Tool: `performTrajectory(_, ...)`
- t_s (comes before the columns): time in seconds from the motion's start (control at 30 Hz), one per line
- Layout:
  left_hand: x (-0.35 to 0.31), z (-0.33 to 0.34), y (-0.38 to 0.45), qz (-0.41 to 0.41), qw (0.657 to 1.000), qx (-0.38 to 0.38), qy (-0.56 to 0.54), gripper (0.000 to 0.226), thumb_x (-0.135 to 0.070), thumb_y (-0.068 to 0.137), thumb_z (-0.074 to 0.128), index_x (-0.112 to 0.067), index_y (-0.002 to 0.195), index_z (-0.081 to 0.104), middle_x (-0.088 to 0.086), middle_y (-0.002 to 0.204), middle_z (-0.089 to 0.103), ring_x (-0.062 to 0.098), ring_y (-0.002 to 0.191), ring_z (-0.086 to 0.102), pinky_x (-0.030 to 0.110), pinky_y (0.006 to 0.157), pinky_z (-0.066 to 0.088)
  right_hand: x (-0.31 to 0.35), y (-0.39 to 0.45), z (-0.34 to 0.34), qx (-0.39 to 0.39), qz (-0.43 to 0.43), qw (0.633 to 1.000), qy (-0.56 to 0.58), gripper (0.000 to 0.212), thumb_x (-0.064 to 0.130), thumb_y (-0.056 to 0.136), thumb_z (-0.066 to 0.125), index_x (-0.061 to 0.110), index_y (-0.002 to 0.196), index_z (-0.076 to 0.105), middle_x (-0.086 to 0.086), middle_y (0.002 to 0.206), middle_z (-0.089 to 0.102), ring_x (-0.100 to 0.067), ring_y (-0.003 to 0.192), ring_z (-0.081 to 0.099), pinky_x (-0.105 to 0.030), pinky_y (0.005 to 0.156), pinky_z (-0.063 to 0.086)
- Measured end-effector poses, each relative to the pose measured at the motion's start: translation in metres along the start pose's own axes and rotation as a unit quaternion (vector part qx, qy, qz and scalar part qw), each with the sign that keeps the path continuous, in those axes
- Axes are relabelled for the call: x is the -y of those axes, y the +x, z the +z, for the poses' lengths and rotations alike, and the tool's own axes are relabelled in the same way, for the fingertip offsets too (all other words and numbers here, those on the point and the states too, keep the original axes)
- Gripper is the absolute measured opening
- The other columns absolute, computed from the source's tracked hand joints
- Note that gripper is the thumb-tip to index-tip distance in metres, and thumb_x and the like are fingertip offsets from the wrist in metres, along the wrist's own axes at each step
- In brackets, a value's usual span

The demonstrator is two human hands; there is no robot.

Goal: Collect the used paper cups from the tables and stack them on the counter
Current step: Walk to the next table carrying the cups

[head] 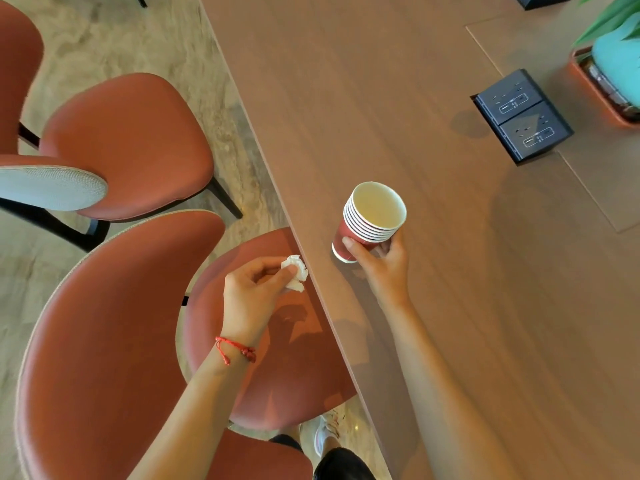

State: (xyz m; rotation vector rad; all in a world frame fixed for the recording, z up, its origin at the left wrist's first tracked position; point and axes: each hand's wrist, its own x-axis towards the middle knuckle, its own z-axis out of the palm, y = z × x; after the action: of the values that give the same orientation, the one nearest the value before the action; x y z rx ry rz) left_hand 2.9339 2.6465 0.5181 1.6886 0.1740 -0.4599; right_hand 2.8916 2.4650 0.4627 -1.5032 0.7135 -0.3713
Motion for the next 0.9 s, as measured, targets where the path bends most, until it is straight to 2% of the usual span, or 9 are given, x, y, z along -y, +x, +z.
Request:
performTrajectory(0.1, -0.006, -0.002, -0.008, 0.014, 1.0, 0.001, -0.003, 0.016, -0.01, 0.077, 0.072, -0.025, 0.072, 0.071, -0.01, 0.07, 0.073, 0.008, 0.069, 0.069, 0.018, 0.064, 0.056, 0.012, -0.019, -0.001, 0.015, -0.009, 1.0, 0.016, 0.065, 0.03, 0.063, 0.079, 0.025, 0.122, 0.051, 0.006, 0.117, 0.063, -0.009, 0.107, 0.062, -0.023, 0.086, 0.053)
performTrajectory(0.2, -0.012, -0.006, -0.021, 0.02, 0.999, -0.006, -0.029, 0.016, -0.008, 0.077, 0.072, -0.022, 0.071, 0.072, -0.009, 0.067, 0.073, 0.008, 0.066, 0.069, 0.017, 0.062, 0.055, 0.025, -0.037, -0.005, 0.034, -0.021, 0.998, 0.043, 0.06, 0.024, 0.062, 0.08, 0.026, 0.116, 0.053, 0.006, 0.112, 0.064, -0.007, 0.101, 0.064, -0.018, 0.079, 0.051)
performTrajectory(0.37, -0.017, -0.019, -0.058, 0.047, 0.996, -0.04, -0.062, 0.025, -0.006, 0.078, 0.07, -0.025, 0.063, 0.073, -0.007, 0.065, 0.073, 0.006, 0.064, 0.069, 0.012, 0.058, 0.051, 0.044, -0.068, -0.012, 0.084, -0.047, 0.993, 0.066, 0.061, 0.032, 0.057, 0.079, 0.028, 0.113, 0.054, 0.015, 0.104, 0.067, -0.003, 0.098, 0.065, -0.014, 0.075, 0.051)
performTrajectory(0.47, -0.013, -0.027, -0.088, 0.058, 0.993, -0.077, -0.069, 0.026, -0.006, 0.078, 0.071, -0.026, 0.062, 0.073, -0.007, 0.065, 0.072, 0.005, 0.064, 0.069, 0.012, 0.058, 0.051, 0.048, -0.087, -0.019, 0.132, -0.063, 0.987, 0.065, 0.063, 0.027, 0.06, 0.08, 0.024, 0.117, 0.053, 0.012, 0.108, 0.065, -0.003, 0.1, 0.064, -0.014, 0.076, 0.05)
performTrajectory(0.6, 0.001, -0.041, -0.132, 0.055, 0.987, -0.128, -0.078, 0.015, -0.007, 0.077, 0.072, -0.02, 0.07, 0.073, -0.004, 0.068, 0.073, 0.011, 0.068, 0.07, 0.018, 0.061, 0.054, 0.05, -0.116, -0.026, 0.183, -0.067, 0.978, 0.07, 0.064, 0.032, 0.057, 0.08, 0.024, 0.115, 0.055, 0.016, 0.104, 0.068, -0.003, 0.098, 0.065, -0.014, 0.076, 0.05)
performTrajectory(0.67, 0.008, -0.052, -0.153, 0.048, 0.983, -0.155, -0.084, 0.012, -0.006, 0.077, 0.072, -0.016, 0.072, 0.073, 0.0, 0.068, 0.073, 0.015, 0.068, 0.07, 0.022, 0.063, 0.057, 0.052, -0.131, -0.023, 0.216, -0.071, 0.972, 0.066, 0.062, 0.032, 0.058, 0.079, 0.026, 0.114, 0.055, 0.02, 0.102, 0.069, -0.001, 0.098, 0.065, -0.013, 0.076, 0.05)
performTrajectory(0.73, 0.016, -0.066, -0.174, 0.046, 0.977, -0.184, -0.096, 0.01, -0.004, 0.078, 0.071, -0.013, 0.074, 0.073, 0.006, 0.071, 0.073, 0.018, 0.068, 0.07, 0.024, 0.064, 0.058, 0.054, -0.147, -0.015, 0.256, -0.07, 0.962, 0.059, 0.066, 0.032, 0.058, 0.079, 0.02, 0.118, 0.054, 0.02, 0.102, 0.069, -0.002, 0.098, 0.065, -0.014, 0.076, 0.05)
performTrajectory(0.8, 0.023, -0.083, -0.197, 0.055, 0.968, -0.22, -0.111, 0.012, -0.003, 0.077, 0.071, -0.014, 0.073, 0.073, 0.004, 0.069, 0.073, 0.014, 0.065, 0.069, 0.019, 0.059, 0.055, 0.056, -0.167, -0.002, 0.299, -0.071, 0.951, 0.047, 0.071, 0.034, 0.058, 0.08, 0.016, 0.121, 0.053, 0.018, 0.104, 0.069, -0.005, 0.1, 0.065, -0.015, 0.077, 0.051)
performTrajectory(0.9, 0.034, -0.109, -0.229, 0.066, 0.953, -0.271, -0.123, 0.016, 0.0, 0.078, 0.069, -0.015, 0.071, 0.071, -0.005, 0.062, 0.072, 0.003, 0.058, 0.067, 0.011, 0.055, 0.05, 0.06, -0.199, 0.022, 0.362, -0.079, 0.929, 0.016, 0.068, 0.039, 0.057, 0.081, 0.026, 0.119, 0.054, 0.016, 0.108, 0.068, -0.007, 0.104, 0.064, -0.018, 0.08, 0.051)
